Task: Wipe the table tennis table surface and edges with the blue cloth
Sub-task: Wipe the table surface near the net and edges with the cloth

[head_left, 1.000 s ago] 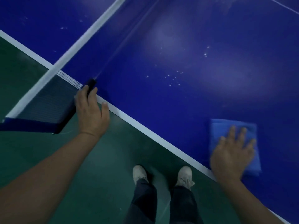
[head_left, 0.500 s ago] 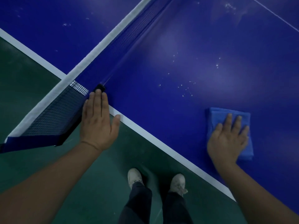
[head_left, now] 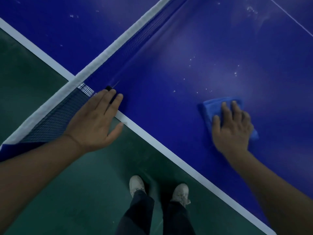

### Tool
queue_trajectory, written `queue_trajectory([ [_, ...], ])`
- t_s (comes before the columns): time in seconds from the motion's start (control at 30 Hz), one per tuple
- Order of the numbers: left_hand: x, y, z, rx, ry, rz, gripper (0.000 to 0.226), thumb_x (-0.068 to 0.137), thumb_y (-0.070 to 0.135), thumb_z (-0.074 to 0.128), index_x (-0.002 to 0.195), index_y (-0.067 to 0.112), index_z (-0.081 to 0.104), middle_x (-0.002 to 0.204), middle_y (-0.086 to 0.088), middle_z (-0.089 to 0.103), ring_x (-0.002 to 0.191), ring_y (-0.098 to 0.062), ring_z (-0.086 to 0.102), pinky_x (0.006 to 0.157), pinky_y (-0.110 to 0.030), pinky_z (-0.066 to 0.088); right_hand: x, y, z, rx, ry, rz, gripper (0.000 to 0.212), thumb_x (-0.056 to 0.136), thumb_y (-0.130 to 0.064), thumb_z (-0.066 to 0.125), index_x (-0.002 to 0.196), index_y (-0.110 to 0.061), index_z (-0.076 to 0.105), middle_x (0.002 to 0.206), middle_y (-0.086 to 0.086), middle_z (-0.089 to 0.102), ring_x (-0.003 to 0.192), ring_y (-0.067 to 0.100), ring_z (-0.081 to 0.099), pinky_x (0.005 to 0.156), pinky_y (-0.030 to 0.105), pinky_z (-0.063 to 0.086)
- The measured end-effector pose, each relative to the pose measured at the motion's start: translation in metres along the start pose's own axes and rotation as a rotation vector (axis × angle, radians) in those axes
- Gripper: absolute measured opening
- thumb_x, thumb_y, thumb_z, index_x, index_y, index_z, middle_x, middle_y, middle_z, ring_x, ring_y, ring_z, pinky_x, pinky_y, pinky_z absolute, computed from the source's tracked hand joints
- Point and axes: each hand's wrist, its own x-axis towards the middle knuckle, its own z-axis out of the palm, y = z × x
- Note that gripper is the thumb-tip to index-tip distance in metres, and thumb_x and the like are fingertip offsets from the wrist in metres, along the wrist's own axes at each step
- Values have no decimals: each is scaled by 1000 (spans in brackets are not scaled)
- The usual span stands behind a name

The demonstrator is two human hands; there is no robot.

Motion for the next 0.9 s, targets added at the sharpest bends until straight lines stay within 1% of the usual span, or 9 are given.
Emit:
queue_trajectory([
  [0.07,0,-1,2,29,-11,35,79,98,52,29,153,-5,31,156,-28,32,145,-41,29,122,-51,23,21,-23,3,65,26,135,72,95,-54,19,156,-18,27,167,6,14,153,32,6,120,60,11],
  [0.13,1,-1,6,27,1,30,79,99,52,29,152,-5,30,156,-28,30,146,-40,27,122,-50,22,17,-68,11,68,33,94,73,96,-51,15,159,-13,22,168,9,8,155,31,-1,123,58,2],
  [0.23,0,-1,9,16,8,24,79,99,53,30,153,-4,29,158,-26,27,148,-39,24,123,-49,20,-32,-96,24,17,4,-356,63,103,-48,20,158,-18,23,167,9,13,155,32,6,124,52,4],
  [0.3,1,-3,10,21,0,27,79,98,54,30,153,-3,30,160,-25,24,150,-38,22,124,-48,18,-37,-67,19,-35,-30,-493,62,103,-49,20,159,-23,21,168,6,13,155,31,7,123,52,8],
  [0.43,1,-3,10,6,-14,15,80,99,59,26,153,0,33,162,-24,22,151,-36,18,124,-47,17,43,-17,-3,6,-18,-41,70,96,-56,16,160,-28,17,169,2,6,155,31,3,122,57,8],
  [0.53,1,-2,11,-5,-4,13,79,100,62,27,153,3,35,162,-23,23,151,-36,19,123,-49,20,97,-65,-7,117,23,141,70,95,-56,15,160,-31,13,169,-1,2,155,30,-2,121,58,3],
  [0.67,1,-4,12,-8,4,27,75,100,62,32,152,9,38,161,-24,23,150,-37,21,122,-51,23,45,-152,12,39,63,-338,64,99,-52,23,158,-29,25,168,3,15,154,34,11,122,58,10],
  [0.77,3,-5,12,-12,-15,18,74,100,62,32,152,10,40,160,-25,24,149,-39,22,121,-53,25,-12,-133,22,-3,42,-719,58,103,-53,29,156,-30,33,166,2,24,154,32,15,121,56,14],
  [0.9,3,-4,10,-16,-24,6,73,99,62,32,151,11,42,159,-23,25,149,-38,23,121,-52,26,36,-77,3,-23,23,-638,61,100,-54,31,156,-28,36,165,3,25,153,32,17,120,56,17],
])
